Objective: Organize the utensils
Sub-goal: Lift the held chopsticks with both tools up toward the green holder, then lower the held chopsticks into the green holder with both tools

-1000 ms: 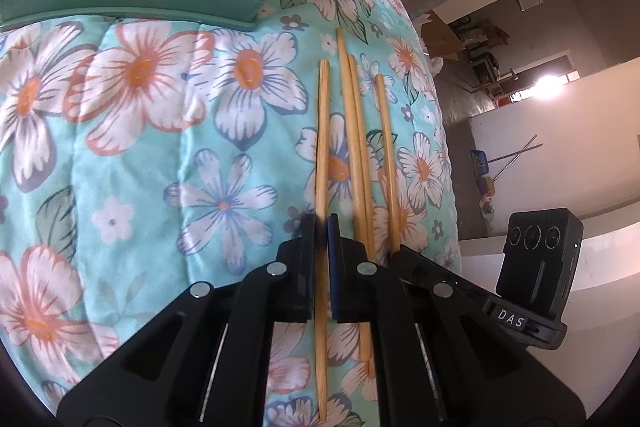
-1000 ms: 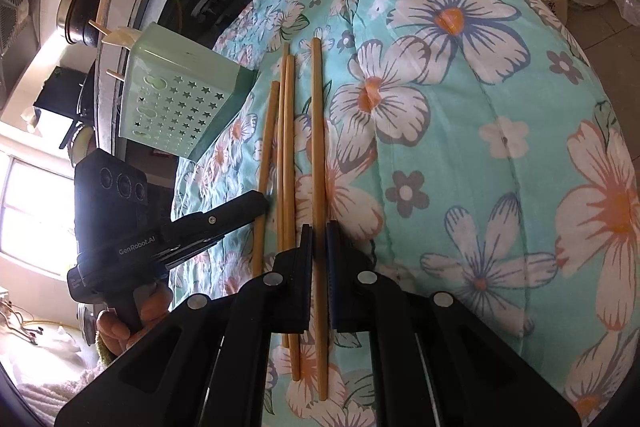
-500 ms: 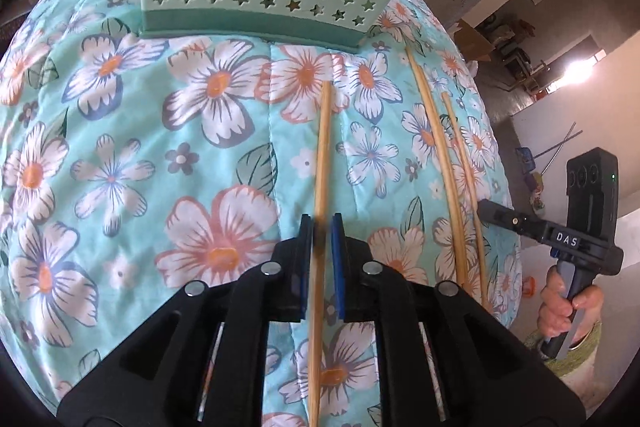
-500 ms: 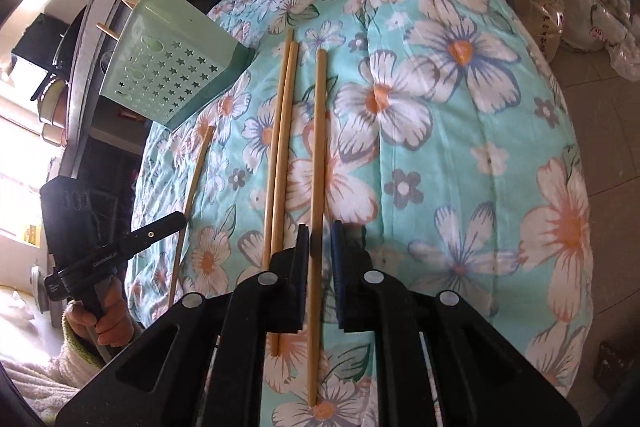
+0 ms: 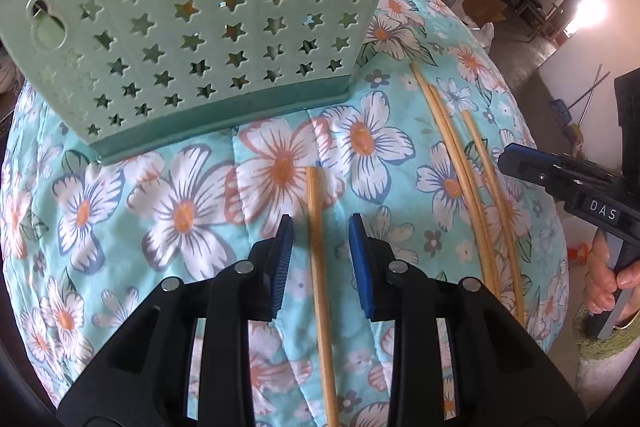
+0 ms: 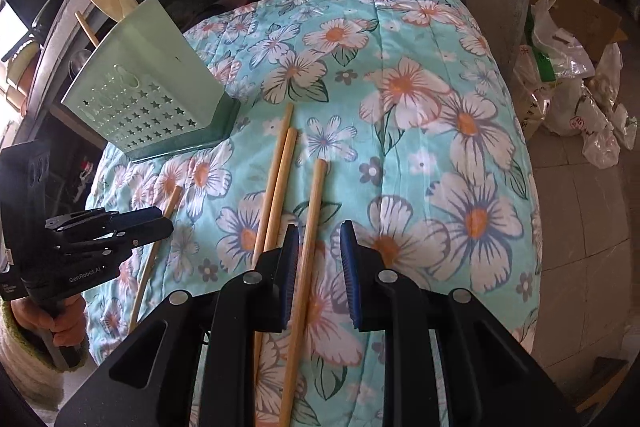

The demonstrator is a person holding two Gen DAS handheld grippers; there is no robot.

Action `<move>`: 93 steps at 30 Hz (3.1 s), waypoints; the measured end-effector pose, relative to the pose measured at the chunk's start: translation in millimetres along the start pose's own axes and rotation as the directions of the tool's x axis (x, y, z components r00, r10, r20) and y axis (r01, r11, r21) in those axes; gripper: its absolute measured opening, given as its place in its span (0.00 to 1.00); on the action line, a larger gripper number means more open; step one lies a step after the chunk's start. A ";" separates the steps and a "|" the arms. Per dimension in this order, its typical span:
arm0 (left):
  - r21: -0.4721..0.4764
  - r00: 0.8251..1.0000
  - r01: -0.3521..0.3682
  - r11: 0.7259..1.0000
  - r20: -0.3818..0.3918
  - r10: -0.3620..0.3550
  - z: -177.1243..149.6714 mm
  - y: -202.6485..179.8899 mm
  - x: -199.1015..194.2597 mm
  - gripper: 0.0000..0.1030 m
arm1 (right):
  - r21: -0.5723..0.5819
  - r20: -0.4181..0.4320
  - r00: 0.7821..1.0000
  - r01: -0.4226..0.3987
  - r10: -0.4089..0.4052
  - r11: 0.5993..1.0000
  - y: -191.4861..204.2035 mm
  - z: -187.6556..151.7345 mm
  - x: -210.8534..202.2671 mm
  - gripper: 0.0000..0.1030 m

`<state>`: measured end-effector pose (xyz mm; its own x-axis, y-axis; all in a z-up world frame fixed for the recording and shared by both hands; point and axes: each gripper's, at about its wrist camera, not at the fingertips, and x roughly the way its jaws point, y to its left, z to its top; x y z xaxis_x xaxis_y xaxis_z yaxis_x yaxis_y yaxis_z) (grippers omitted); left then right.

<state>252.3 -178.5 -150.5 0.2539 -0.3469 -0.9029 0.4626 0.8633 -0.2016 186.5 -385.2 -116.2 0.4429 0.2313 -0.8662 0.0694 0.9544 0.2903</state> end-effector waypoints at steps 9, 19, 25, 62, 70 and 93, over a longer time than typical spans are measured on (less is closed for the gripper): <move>0.012 0.998 -0.057 0.998 -0.004 0.057 25.2 -1.3 16.7 0.23 | -0.038 -0.021 0.999 0.029 -0.030 0.999 5.9 15.7 24.9 0.21; 0.045 0.994 -0.079 0.996 0.083 0.075 10.0 -0.6 11.8 0.07 | -0.020 -0.006 0.999 0.038 -0.038 0.999 2.4 16.4 27.1 0.10; 0.011 0.992 -0.058 0.998 0.111 0.056 -10.9 15.3 -10.6 0.06 | -0.015 0.039 0.999 0.032 -0.031 0.999 5.7 15.0 -1.3 0.07; -0.070 0.741 0.128 0.989 0.670 -0.049 -19.6 73.2 -318.6 0.05 | -0.265 0.402 0.895 -0.089 0.193 0.960 124.1 25.2 -184.3 0.07; -0.122 0.580 0.178 0.976 0.815 -0.004 15.9 89.8 -355.3 0.05 | -0.261 0.396 0.899 -0.083 0.185 0.962 122.3 23.6 -182.6 0.07; -0.217 0.667 0.087 0.972 0.738 0.105 79.3 111.2 -259.3 0.06 | -0.236 0.342 0.921 -0.108 0.187 0.966 103.8 32.8 -155.8 0.07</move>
<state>305.3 -21.7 91.3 0.8445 -0.4113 -0.3430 0.2877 0.8886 -0.3573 154.0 -328.3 62.2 0.7264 0.3267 -0.6046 -0.1921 0.9412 0.2779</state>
